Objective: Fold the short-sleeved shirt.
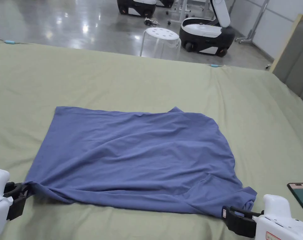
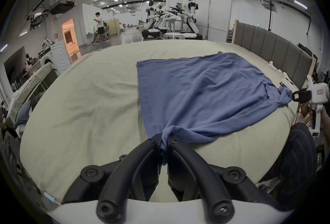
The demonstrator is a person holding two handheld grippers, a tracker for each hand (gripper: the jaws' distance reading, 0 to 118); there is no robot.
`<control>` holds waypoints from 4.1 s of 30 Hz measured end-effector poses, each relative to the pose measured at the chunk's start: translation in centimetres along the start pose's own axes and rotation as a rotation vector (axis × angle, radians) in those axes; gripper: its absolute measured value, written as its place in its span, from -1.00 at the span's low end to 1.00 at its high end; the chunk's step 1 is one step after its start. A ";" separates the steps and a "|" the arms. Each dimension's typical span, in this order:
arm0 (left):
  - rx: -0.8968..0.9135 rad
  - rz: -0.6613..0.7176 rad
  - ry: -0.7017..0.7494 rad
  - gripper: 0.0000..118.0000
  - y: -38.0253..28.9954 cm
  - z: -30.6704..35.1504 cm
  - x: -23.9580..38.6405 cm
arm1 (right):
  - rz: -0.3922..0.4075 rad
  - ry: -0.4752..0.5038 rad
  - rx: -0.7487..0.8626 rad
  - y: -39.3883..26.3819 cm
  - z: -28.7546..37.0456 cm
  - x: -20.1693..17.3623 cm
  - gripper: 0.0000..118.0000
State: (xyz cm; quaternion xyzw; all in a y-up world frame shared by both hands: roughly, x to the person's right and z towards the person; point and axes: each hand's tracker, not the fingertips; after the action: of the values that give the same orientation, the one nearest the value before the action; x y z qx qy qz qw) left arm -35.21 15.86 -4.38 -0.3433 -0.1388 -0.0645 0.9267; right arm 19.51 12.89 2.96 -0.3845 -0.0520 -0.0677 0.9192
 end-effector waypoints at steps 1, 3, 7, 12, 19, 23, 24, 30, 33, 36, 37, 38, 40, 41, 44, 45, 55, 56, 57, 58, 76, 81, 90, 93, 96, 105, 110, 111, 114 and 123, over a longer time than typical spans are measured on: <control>0.001 -0.003 0.002 -0.89 0.1 0.2 -0.3 | -0.007 0.001 -0.030 0.0 -1.1 0.2 0.65; -0.007 -0.010 0.010 -0.89 -0.1 0.0 -0.2 | -0.022 0.025 -0.054 0.8 -1.2 0.5 -0.96; 0.000 -0.015 0.010 -0.90 0.4 0.7 -0.6 | -0.046 0.043 0.000 2.0 1.5 1.0 -0.96; 0.046 -0.005 -0.012 -0.90 4.7 2.1 -0.7 | -0.084 0.064 0.075 7.8 3.8 1.3 -0.96; -0.064 0.025 0.007 -0.90 13.3 -7.5 -2.8 | -0.041 -0.031 -0.032 18.0 -6.5 0.5 -0.96; -0.238 0.056 0.068 -0.90 13.1 -14.0 -3.0 | -0.045 -0.047 -0.186 17.9 -13.2 -0.6 -0.96; -0.229 0.054 0.069 -0.87 12.8 -14.3 -2.9 | -0.021 -0.064 -0.174 17.6 -13.5 -0.8 -0.96; 0.082 -0.042 0.099 0.15 10.6 -8.1 -2.3 | 0.107 -0.044 0.110 15.4 -6.1 -1.8 0.59; 0.334 -0.059 0.137 0.15 8.4 -1.1 1.1 | 0.189 0.033 0.432 11.8 1.2 -4.7 0.92; 0.473 -0.036 0.164 0.15 5.6 4.0 4.3 | 0.139 0.074 0.604 7.6 5.7 -6.9 0.92; 0.496 -0.036 0.192 0.15 4.6 5.0 5.2 | 0.127 0.105 0.628 6.4 6.8 -7.4 0.89; 0.502 -0.038 0.230 0.14 3.6 6.0 6.0 | 0.116 0.117 0.640 5.5 7.4 -7.9 0.78; 0.496 -0.016 0.228 -0.26 2.2 7.3 6.5 | 0.104 0.103 0.642 4.0 8.6 -8.7 -0.52; 0.489 0.018 0.211 -0.73 1.7 7.6 6.4 | 0.103 0.084 0.644 3.5 8.9 -9.2 -1.00; 0.425 0.083 0.186 -0.87 0.8 7.8 4.8 | 0.068 0.139 0.590 2.9 9.0 -9.0 -1.00; 0.379 0.091 0.194 -0.87 0.9 7.4 4.2 | 0.033 0.155 0.574 2.6 9.0 -8.9 -1.00; -0.024 0.071 0.157 0.25 2.2 -4.6 -2.1 | 0.018 0.066 0.503 2.4 7.2 -5.8 -1.00; -0.019 0.049 0.174 0.25 2.6 -5.8 -2.1 | 0.012 0.059 0.489 2.4 6.8 -5.5 -1.00; -0.021 0.024 0.200 0.25 3.0 -7.0 -1.7 | 0.014 0.040 0.466 2.4 6.3 -5.1 -1.00; -0.044 0.018 0.205 0.25 3.5 -8.4 -1.9 | 0.018 0.019 0.444 2.7 6.2 -4.8 -1.00; -0.041 -0.032 0.101 -0.75 7.2 -9.1 0.2 | -0.018 -0.147 0.013 8.6 -10.5 3.8 0.72; -0.072 0.028 0.093 -0.76 7.1 -9.3 -1.0 | -0.071 -0.040 -0.009 9.4 -11.2 3.7 -0.81; 0.014 0.115 0.053 -0.87 8.3 -4.5 -2.0 | -0.030 0.043 0.127 13.1 -1.0 1.1 -0.81; 0.056 0.129 0.041 -0.87 8.6 -1.8 -1.6 | -0.016 0.048 0.150 13.5 2.4 0.7 -0.81; 0.075 0.110 0.053 -0.87 8.2 2.0 -1.3 | -0.011 0.049 0.156 12.7 5.2 1.2 -0.81; -0.094 0.284 -0.009 -0.85 -2.1 2.0 -2.6 | -0.098 0.018 -0.026 2.2 2.5 3.6 -0.79; 0.161 0.254 0.201 0.21 -2.6 6.1 -1.9 | -0.131 0.041 0.161 1.3 4.7 3.2 0.94; 0.270 0.233 0.211 0.21 -2.0 8.1 -1.1 | -0.105 0.039 0.306 1.9 6.9 2.4 0.92; 0.452 0.142 0.176 0.21 1.1 11.6 2.1 | -0.035 0.035 0.550 4.3 10.8 -0.9 0.95; 0.412 0.086 0.171 -0.95 6.1 8.0 6.2 | 0.207 0.010 0.658 6.8 9.1 -10.7 -0.97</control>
State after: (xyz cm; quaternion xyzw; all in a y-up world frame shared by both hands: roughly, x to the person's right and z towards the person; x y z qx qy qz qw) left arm -29.71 25.57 -0.47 -0.1459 -0.0552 -0.0240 0.9875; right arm 9.66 25.05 3.00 -0.0705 -0.0272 0.0446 0.9961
